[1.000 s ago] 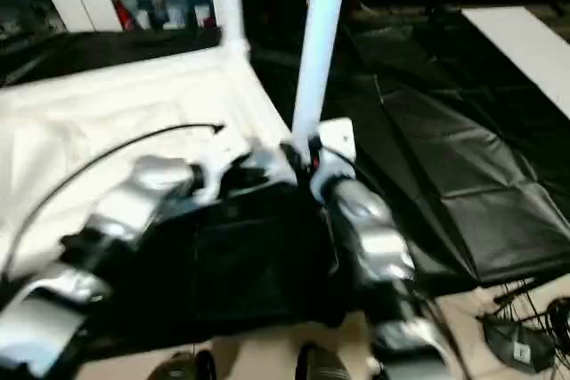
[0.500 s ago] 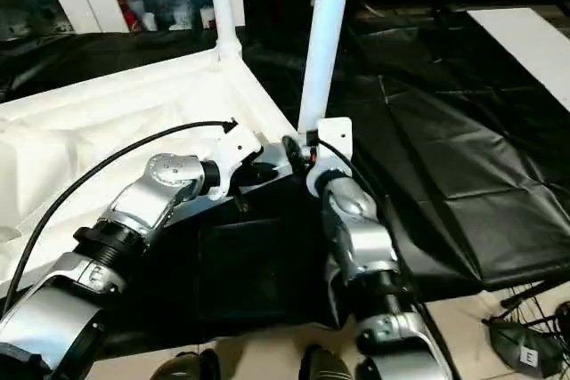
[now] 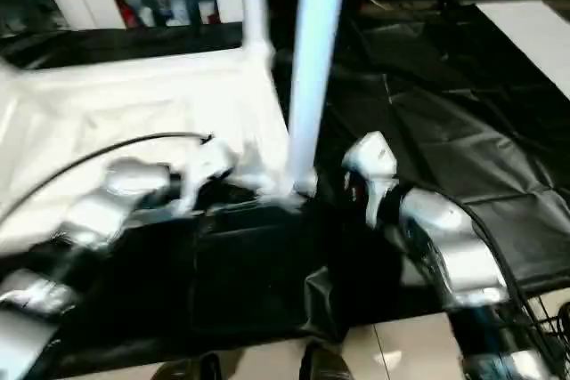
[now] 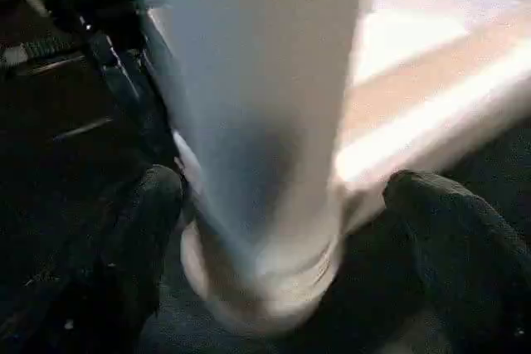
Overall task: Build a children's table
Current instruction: Rotate leg to tighten
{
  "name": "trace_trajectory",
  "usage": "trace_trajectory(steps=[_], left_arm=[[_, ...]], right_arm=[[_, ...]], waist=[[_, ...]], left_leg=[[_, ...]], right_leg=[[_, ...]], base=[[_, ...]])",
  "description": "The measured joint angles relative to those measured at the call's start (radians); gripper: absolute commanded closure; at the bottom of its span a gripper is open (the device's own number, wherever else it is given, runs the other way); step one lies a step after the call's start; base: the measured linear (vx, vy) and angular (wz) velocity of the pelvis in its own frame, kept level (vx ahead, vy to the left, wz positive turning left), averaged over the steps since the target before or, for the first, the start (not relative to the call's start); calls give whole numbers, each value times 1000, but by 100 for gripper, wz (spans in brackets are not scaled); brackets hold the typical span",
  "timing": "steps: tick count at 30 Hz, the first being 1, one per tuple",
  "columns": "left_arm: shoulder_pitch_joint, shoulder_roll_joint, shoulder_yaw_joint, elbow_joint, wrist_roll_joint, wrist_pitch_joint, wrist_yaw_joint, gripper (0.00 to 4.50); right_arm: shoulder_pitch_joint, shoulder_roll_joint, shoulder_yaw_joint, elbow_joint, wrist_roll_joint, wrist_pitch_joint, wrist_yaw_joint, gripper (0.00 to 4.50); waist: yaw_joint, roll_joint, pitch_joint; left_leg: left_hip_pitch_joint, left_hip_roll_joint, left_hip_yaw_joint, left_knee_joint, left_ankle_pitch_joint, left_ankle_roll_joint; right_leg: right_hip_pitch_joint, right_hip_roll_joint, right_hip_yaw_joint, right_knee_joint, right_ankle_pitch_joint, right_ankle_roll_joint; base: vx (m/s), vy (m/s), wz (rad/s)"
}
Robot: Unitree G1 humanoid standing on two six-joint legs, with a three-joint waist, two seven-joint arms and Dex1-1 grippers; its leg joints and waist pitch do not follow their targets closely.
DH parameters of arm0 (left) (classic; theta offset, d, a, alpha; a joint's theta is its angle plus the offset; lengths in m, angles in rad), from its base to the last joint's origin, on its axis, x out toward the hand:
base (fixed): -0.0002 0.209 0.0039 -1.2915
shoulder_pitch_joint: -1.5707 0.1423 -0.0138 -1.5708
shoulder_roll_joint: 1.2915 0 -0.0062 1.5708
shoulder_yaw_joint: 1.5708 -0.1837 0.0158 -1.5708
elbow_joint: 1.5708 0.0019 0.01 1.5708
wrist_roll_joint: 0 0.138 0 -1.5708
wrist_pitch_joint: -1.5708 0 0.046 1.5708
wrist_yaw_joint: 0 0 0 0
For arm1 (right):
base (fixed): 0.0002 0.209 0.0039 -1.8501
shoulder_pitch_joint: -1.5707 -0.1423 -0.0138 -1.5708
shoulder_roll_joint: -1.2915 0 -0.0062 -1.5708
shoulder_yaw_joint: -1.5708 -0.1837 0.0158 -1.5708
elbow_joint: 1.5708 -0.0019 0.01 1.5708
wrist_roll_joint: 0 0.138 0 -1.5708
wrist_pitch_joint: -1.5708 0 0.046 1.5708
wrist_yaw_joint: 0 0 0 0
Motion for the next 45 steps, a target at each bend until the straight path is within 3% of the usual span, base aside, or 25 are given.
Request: trace_trajectory(steps=[4, 12, 17, 18, 22, 29, 35, 39, 45], left_arm=[[5, 5, -5, -14, 0, 8, -11, 450], [16, 17, -3, -32, -5, 20, -19, 450], [16, 17, -3, -34, -6, 28, -19, 450], [16, 17, -2, -34, -6, 29, -19, 450], [18, 24, -2, -36, -14, 32, -19, 450], [19, 26, -2, -40, -14, 38, -19, 450], [21, 34, -2, -45, -15, 42, -24, 450], [21, 36, 1, -44, -14, 50, -22, 450], [1, -24, 22, 4, 14, 61, 98, 450]], right_arm=[[-2, 3, 38, -2, -2, 11, 17, 21], [-17, 20, 60, 44, -20, 6, 41, 21], [-37, 23, 70, 71, -31, -3, 38, 62], [-38, 27, 70, 75, -32, -3, 37, 87], [-40, 40, 70, 80, -32, -3, 37, 98], [-40, 45, 70, 86, -32, -12, 49, 164], [-40, 54, 70, 90, -32, -15, 48, 180], [-28, 96, 57, 94, -33, -16, 12, 181], [-26, 216, -6, 154, -48, -34, -190, 182]], waist=[[0, 0, 0], [-5, 0, 0], [-6, -1, 0], [-6, -1, 0], [-7, -1, 0], [-7, -1, 0], [-10, -1, 0], [-14, -2, 0], [-21, -4, -2]], left_leg=[[0, -2, 2, 2, -1, 1], [0, -1, 2, 2, -1, 0], [0, -2, 2, 2, -1, 1], [0, -2, 2, 2, -1, 1], [0, -1, 2, 2, -1, 1], [0, -1, 2, 2, 0, 1], [1, -1, 2, 2, 0, 1], [2, 0, 2, 3, 0, 1], [5, 0, 1, 8, -3, -5]], right_leg=[[0, -2, 3, -1, 0, 0], [0, -2, 2, 0, 0, 0], [0, -2, 2, 0, 0, 0], [0, -2, 2, 0, 0, 0], [0, -2, 2, 1, 0, 0], [0, -2, 2, 1, 0, 0], [1, -1, 2, 2, 0, 0], [1, 0, 2, 3, 0, 0], [3, 0, 3, 6, 3, -4]], base=[[0, 0, 0], [0, 0, 0], [0, 0, 0], [0, 0, 0], [0, 0, 0], [0, 0, 0], [0, 0, 0], [0, 0, 0], [0, 0, 0]])
